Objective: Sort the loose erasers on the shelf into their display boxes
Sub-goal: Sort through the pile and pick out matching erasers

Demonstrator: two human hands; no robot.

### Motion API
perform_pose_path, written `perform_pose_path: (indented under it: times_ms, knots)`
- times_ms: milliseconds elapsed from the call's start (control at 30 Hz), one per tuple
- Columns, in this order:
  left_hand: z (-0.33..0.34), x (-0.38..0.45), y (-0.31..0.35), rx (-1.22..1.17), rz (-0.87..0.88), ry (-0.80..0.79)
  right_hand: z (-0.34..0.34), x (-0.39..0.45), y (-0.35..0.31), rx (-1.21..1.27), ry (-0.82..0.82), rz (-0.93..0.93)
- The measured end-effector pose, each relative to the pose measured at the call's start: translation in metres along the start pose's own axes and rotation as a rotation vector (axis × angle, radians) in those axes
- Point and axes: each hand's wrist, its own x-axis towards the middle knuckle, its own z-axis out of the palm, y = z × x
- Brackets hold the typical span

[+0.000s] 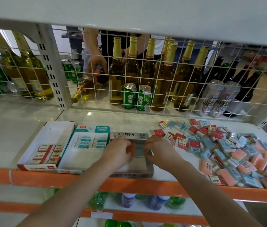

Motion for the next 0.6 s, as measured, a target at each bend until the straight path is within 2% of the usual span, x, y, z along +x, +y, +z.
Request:
perform_pose_path:
  times_ms: [167, 400, 600]
  knots:
    - [-0.003, -0.001, -0.014, 0.09, 0.065, -0.124, 0.003, 0.009, -0.006, -0.166, -0.086, -0.033]
    - [-0.001, 0.002, -0.019, 0.176, 0.116, -0.132, 0.002, 0.011, -0.007, -0.234, -0.106, -0.075]
    - [-0.005, 0.005, -0.018, 0.229, 0.156, -0.15, 0.005, 0.016, -0.007, -0.221, -0.102, -0.023]
